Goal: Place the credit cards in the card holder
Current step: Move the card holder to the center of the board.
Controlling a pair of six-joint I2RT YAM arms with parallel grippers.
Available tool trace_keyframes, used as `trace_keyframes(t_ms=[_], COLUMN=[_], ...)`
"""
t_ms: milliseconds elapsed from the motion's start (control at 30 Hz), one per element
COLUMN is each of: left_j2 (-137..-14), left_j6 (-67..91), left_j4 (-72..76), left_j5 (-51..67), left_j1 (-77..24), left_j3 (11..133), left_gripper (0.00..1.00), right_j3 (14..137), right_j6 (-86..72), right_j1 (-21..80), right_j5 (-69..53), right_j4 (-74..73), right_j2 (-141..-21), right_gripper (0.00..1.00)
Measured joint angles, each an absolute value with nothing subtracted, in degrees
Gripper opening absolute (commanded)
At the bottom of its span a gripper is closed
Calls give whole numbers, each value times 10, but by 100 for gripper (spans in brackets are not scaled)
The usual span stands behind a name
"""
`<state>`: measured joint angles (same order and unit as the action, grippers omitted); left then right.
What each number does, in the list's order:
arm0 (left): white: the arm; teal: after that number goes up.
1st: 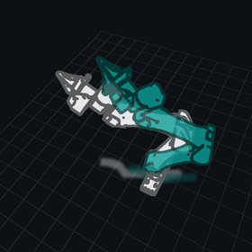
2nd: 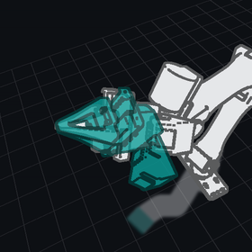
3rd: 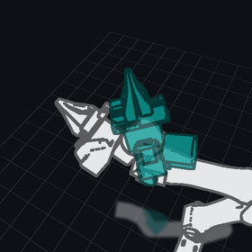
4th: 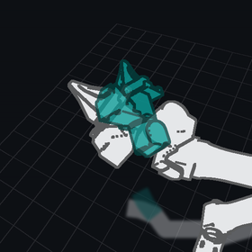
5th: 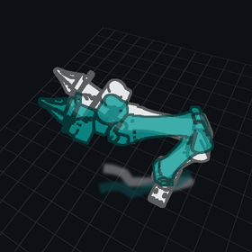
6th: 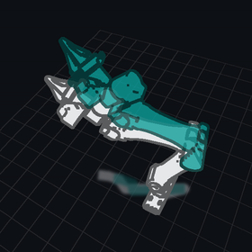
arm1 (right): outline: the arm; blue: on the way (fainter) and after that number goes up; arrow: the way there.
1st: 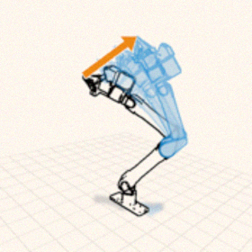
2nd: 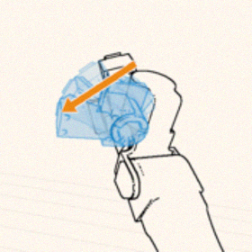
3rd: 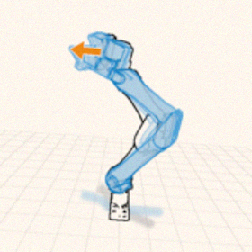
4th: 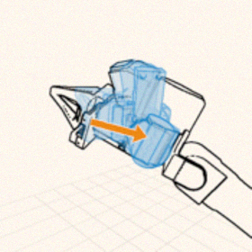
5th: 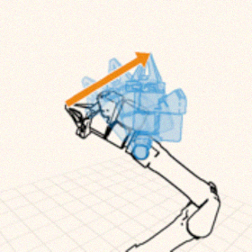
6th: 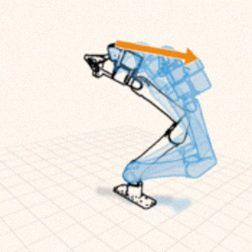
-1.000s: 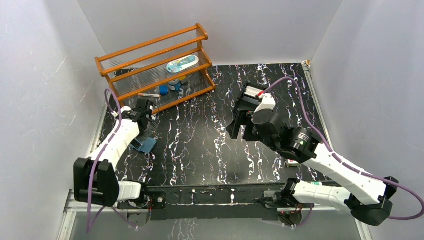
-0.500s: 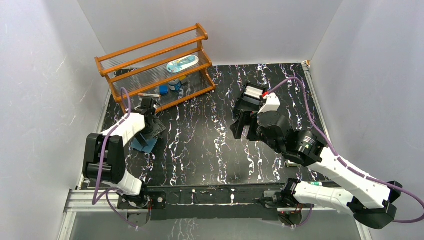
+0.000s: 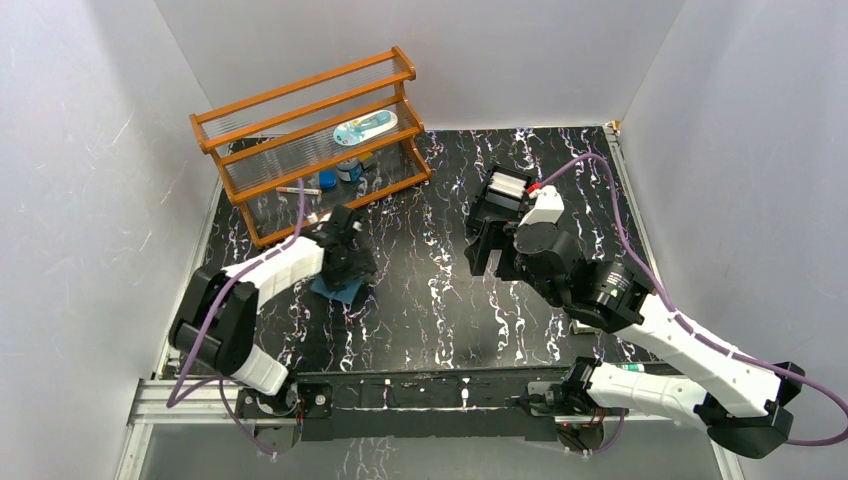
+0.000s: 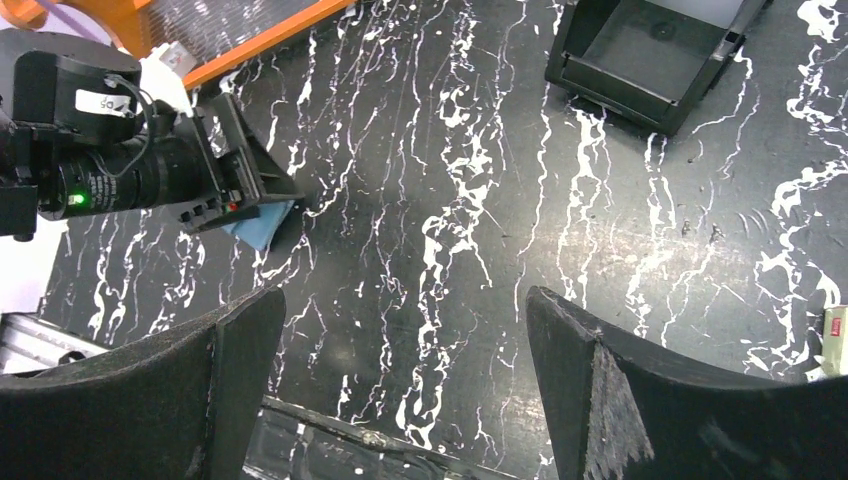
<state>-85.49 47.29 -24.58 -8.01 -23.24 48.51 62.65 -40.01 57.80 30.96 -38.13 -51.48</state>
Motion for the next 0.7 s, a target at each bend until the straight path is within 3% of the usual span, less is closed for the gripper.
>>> trace_keyframes(t_ms=[200,333,700], left_j2=[-934,-964,-948], left_j6=[503,491,366], left_j4=[-222,-214,-271], left_j5=[-20,26,3], left_j1=[-335,-366,-276], left_j3=[566,614,641], left_gripper=[68,73,84], right_j3=[627,627,607], right_j6=[-403,-417,-471], right_j1=[578,578,578], right_j5=[320,323,309], right_j4=[-398,-416,-441], right_j2=[-529,-538,-510], right_gripper=[98,98,96])
